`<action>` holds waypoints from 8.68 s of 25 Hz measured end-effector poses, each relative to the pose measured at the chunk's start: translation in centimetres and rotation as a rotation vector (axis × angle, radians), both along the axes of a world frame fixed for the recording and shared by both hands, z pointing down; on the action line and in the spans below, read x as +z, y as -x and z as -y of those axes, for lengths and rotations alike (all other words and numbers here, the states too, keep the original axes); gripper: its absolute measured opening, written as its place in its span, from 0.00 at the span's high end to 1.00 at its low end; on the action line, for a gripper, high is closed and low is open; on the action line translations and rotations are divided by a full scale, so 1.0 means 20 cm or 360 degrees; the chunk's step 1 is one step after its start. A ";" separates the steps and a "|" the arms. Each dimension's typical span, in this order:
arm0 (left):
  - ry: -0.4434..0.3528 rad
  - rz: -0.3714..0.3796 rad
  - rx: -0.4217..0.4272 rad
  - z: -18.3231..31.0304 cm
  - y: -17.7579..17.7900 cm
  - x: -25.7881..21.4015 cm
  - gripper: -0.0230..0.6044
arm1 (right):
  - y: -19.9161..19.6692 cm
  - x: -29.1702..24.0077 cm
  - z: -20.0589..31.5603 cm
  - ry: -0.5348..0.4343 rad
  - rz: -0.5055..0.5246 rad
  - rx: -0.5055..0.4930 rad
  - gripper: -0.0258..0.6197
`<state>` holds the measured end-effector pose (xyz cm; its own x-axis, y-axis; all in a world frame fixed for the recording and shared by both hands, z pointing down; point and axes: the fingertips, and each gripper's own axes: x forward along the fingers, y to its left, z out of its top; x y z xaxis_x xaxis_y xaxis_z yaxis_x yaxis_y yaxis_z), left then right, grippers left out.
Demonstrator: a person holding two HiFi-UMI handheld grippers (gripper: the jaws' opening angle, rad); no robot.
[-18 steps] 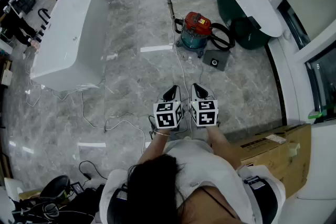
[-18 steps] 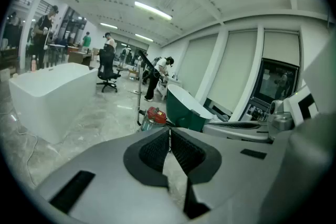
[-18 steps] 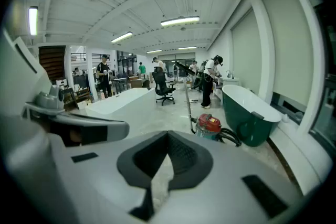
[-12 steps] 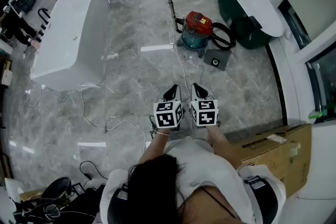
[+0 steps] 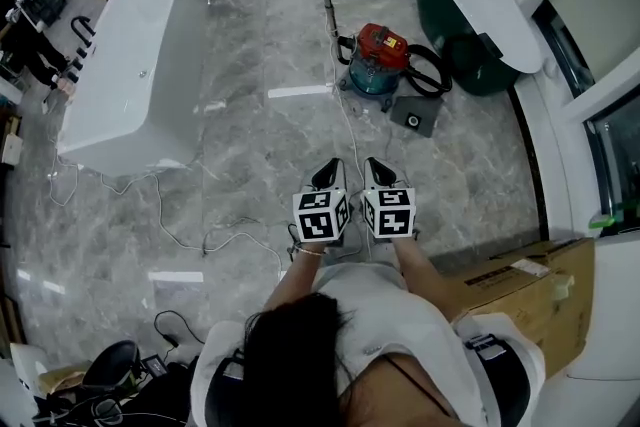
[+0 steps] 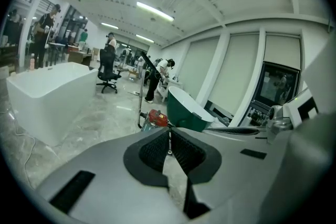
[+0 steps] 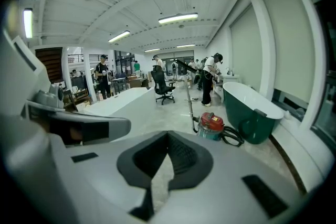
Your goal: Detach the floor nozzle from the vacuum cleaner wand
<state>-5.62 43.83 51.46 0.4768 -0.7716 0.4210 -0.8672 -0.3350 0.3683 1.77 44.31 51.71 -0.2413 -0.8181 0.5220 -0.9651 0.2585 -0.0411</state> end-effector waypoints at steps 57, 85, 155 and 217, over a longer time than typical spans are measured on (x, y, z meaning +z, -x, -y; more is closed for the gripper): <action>-0.0044 0.0050 -0.0080 0.88 -0.08 -0.05 0.94 | -0.13 -0.04 0.91 -0.0056 0.0074 -0.0005 0.94; -0.0033 0.0116 -0.0151 1.28 -0.53 -0.05 0.94 | -0.54 0.03 1.29 0.0011 0.0131 -0.0128 0.94; -0.0028 -0.0001 -0.0094 2.19 -0.08 0.02 0.94 | -0.07 0.03 2.17 -0.0027 -0.0013 -0.0095 0.94; 0.0003 0.0055 -0.0008 2.87 0.10 0.09 0.94 | 0.06 0.06 2.85 -0.0031 -0.0012 0.0034 0.94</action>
